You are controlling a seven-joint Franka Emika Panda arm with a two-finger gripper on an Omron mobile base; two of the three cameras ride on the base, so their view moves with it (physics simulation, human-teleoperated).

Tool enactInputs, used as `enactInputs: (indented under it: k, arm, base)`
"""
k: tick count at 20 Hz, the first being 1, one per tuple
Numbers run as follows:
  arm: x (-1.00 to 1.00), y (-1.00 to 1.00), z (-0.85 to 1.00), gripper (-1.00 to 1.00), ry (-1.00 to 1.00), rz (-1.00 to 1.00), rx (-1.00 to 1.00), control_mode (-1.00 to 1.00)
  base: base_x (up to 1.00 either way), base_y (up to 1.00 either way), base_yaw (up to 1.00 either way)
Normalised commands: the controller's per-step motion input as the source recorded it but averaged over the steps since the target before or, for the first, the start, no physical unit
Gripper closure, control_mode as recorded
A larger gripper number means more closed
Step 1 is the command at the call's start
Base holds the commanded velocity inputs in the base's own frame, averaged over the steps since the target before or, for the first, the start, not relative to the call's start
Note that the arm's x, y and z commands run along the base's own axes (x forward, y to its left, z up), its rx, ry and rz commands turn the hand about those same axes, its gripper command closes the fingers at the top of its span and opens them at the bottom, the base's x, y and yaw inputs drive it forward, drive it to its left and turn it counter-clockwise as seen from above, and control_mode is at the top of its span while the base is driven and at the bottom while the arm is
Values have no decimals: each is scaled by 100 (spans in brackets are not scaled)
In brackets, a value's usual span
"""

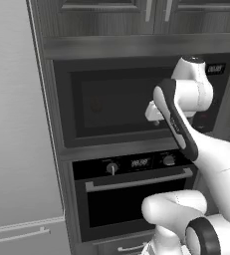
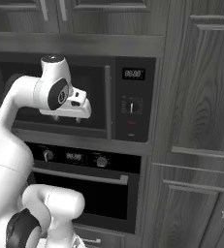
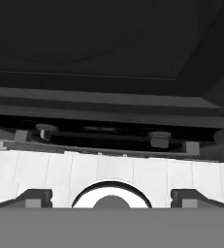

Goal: Open the microwave door.

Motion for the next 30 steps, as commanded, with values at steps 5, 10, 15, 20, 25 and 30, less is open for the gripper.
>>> enactInputs:
  k: [5,10,15,20,25,30]
  arm:
    - [-73,-8,-11,-100,1,0,0,-100]
    - [-68,-35,0,-100,0,0,0,-100]
    - [-23,-45,0,-100,-4,0,0,-100]
    - [47,9,-1,-100,-22,0,0,-100]
    - [17,7,0,-100,-6,0,0,-100]
    - [-3,0,0,-100,0,0,0,-100]
  base:
    - [0,0,0]
    - [0,0,0]
    - [0,0,0]
    - [0,0,0]
    - [0,0,0]
    - [0,0,0]
